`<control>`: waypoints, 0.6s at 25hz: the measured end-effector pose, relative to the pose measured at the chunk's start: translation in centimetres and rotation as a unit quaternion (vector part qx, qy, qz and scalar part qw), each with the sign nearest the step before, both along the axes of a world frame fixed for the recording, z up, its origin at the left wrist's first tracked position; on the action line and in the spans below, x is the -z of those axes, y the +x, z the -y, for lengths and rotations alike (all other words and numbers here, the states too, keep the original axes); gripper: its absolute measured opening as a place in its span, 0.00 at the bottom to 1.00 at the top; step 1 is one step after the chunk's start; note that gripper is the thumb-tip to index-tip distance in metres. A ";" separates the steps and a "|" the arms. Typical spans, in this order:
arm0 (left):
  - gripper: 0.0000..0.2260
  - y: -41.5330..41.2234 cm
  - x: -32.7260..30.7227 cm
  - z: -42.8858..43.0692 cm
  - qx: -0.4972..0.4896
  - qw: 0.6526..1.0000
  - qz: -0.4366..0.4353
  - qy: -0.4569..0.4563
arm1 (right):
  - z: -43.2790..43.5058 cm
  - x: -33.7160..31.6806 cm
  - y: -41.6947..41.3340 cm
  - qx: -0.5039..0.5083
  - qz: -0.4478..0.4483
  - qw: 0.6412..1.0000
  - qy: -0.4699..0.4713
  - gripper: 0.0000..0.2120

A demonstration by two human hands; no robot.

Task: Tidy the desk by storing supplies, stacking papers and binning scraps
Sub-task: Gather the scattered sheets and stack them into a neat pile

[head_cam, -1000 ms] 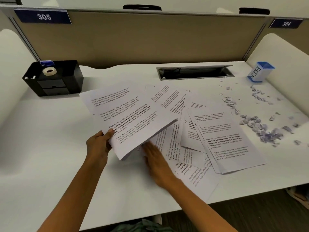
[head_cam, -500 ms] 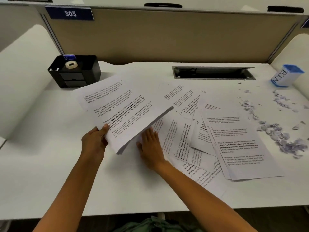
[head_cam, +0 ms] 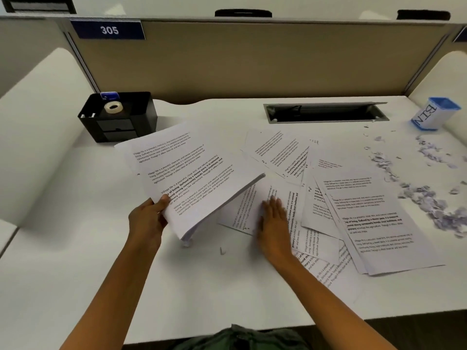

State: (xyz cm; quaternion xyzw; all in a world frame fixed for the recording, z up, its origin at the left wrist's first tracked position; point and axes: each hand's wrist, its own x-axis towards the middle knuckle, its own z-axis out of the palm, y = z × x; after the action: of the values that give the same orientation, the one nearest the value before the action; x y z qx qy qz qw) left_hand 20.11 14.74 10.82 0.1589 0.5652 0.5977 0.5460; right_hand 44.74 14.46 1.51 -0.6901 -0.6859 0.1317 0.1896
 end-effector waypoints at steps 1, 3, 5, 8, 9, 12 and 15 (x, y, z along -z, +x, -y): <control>0.15 0.1 0.1 -0.1 0.005 1.000 0.001 -0.003 | 0.3 0.2 0.6 0.034 0.009 0.999 -0.009 0.25; 0.13 0.6 0.5 -0.2 0.022 1.000 -0.005 -0.006 | 1.0 0.4 -0.2 0.043 0.001 0.999 -0.024 0.28; 0.12 1.3 1.1 0.1 0.043 0.999 -0.012 -0.010 | 1.5 -0.3 -2.2 0.000 -0.067 0.996 -0.063 0.26; 0.12 2.1 2.0 0.7 0.076 0.997 -0.021 -0.018 | 1.4 -3.0 -3.4 0.028 -0.291 0.948 -0.123 0.20; 0.12 2.4 2.3 0.8 0.082 0.996 -0.026 -0.024 | 1.2 -3.8 -2.9 0.077 -0.348 0.923 -0.142 0.12; 0.09 3.8 2.6 1.1 0.096 0.994 -0.041 -0.042 | 1.3 -5.3 0.8 0.142 -0.351 0.921 -0.089 0.16; 0.09 6.3 3.0 1.1 0.111 0.991 -0.066 -0.043 | 1.7 -5.4 6.8 0.169 -0.283 0.944 0.031 0.18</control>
State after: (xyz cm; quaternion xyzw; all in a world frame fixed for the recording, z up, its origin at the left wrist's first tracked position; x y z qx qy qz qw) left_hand 26.43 13.61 7.79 0.2361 0.6038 0.4964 0.5772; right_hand 51.55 12.76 6.93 -0.7237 -0.4810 0.2667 0.4168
